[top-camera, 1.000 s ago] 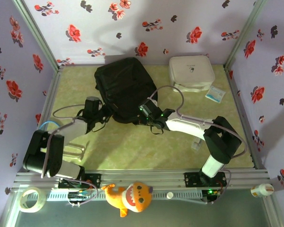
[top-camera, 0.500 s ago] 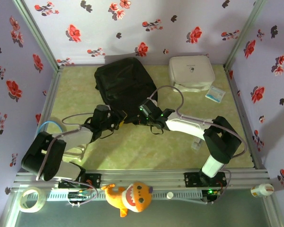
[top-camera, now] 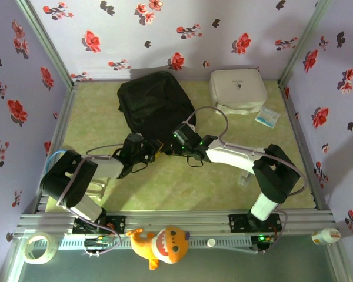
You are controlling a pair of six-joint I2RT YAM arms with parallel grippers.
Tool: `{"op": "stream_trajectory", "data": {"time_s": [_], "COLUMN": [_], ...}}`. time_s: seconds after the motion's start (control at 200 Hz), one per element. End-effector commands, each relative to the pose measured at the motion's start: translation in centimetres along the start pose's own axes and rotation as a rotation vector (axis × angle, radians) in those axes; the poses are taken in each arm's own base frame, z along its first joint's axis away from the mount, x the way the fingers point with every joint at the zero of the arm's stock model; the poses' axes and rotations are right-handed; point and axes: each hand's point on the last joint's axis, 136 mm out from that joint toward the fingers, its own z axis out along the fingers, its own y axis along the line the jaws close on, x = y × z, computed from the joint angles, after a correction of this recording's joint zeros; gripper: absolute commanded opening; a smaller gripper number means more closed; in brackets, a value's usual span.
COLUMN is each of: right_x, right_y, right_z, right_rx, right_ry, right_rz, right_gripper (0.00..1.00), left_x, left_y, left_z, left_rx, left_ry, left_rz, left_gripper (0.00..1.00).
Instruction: Pack the student bag
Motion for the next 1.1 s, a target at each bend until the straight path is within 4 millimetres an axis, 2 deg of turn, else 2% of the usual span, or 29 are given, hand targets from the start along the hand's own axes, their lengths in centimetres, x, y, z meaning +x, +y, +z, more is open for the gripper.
{"op": "stream_trajectory", "data": {"time_s": [0.0,0.085,0.18,0.255,0.42,0.57,0.82,0.885,0.96,1.095], "right_x": [-0.6,-0.5,-0.6,-1.0,-1.7,-3.5,-6.3,-7.1,-7.6,-5.9], "right_y": [-0.7,-1.9,-3.5,-4.7,-5.8,-7.5,-10.2,-10.0,-8.0,-3.4], "right_z": [-0.5,-0.3,-0.3,-0.4,-0.9,-2.1,-2.5,-2.1,-1.4,-0.5], "right_rx": [0.024,0.076,0.146,0.197,0.263,0.368,0.430,0.402,0.306,0.107], "right_ry": [-0.030,-0.029,-0.042,-0.061,-0.096,-0.174,-0.218,-0.214,-0.165,-0.079], "right_rz": [0.014,0.024,0.031,0.032,0.016,-0.001,0.011,-0.005,-0.070,-0.164], "right_gripper": [0.00,0.00,0.00,0.00,0.00,0.00,0.00,0.00,0.00,0.00], "left_x": [-2.2,-2.7,-3.1,-3.5,-3.6,-3.8,-5.1,-5.5,-6.3,-8.3], "left_y": [0.6,0.9,1.4,1.7,1.9,2.2,2.6,2.6,2.6,2.7], "left_z": [-0.5,-0.9,-1.4,-1.7,-2.3,-2.7,-4.0,-4.4,-4.8,-5.7], "left_rx": [-0.035,-0.057,-0.081,-0.085,-0.100,-0.115,-0.145,-0.159,-0.172,-0.207], "left_ry": [-0.090,-0.108,-0.120,-0.130,-0.132,-0.136,-0.166,-0.169,-0.177,-0.173], "left_rz": [0.008,0.018,0.029,0.023,0.036,0.042,0.065,0.080,0.091,0.132], "left_gripper": [0.20,0.11,0.07,0.06,0.04,0.02,0.00,0.00,0.00,0.03]}}
